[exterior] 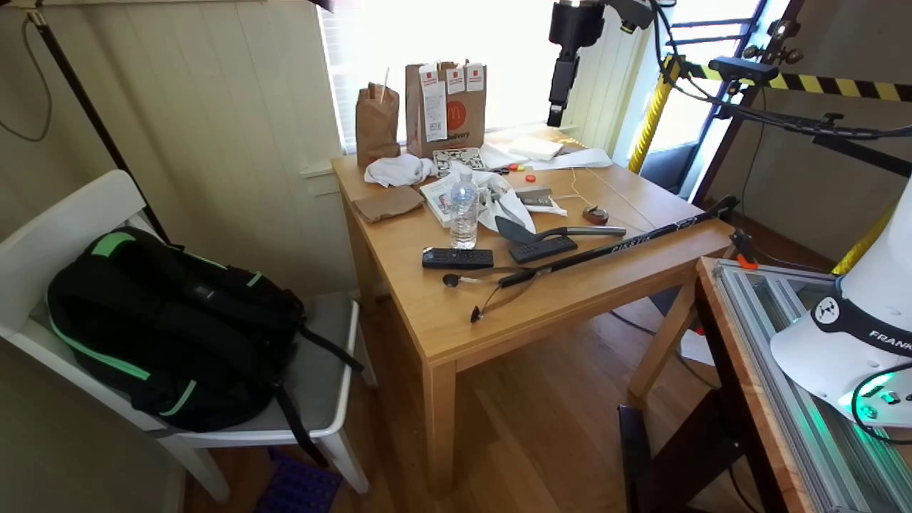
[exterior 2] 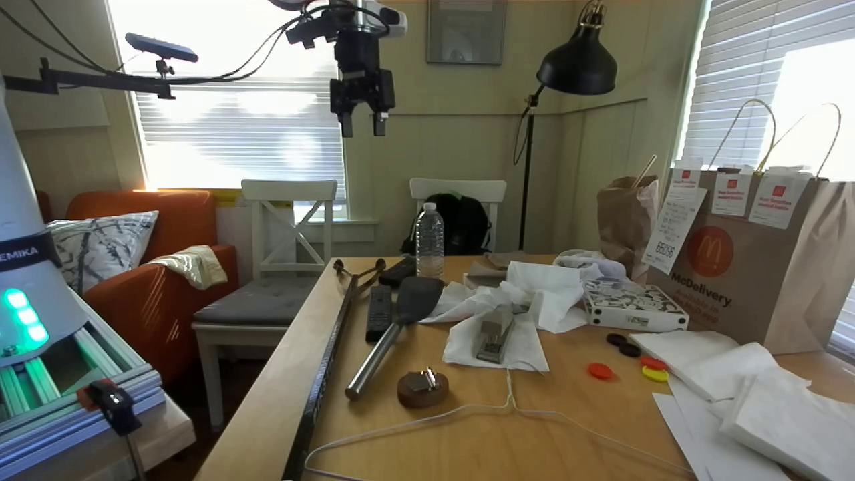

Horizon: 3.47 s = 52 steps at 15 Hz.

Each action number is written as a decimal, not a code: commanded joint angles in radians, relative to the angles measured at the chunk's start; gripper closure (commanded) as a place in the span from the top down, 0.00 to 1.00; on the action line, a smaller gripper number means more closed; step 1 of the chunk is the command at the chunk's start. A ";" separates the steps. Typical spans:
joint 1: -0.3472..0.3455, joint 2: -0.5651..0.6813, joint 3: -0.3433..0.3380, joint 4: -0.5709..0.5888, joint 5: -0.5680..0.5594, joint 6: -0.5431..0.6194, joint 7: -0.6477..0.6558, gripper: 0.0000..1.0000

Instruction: Move the stapler to the right

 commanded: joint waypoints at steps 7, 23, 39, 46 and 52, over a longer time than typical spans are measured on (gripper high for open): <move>-0.102 0.212 -0.023 0.165 0.019 -0.084 -0.213 1.00; -0.162 0.367 -0.025 0.070 -0.156 0.449 -0.261 1.00; -0.339 0.810 0.017 0.539 -0.084 0.201 -0.410 1.00; -0.348 0.801 0.027 0.515 -0.080 0.227 -0.419 1.00; -0.354 0.847 0.050 0.579 -0.061 0.159 -0.427 1.00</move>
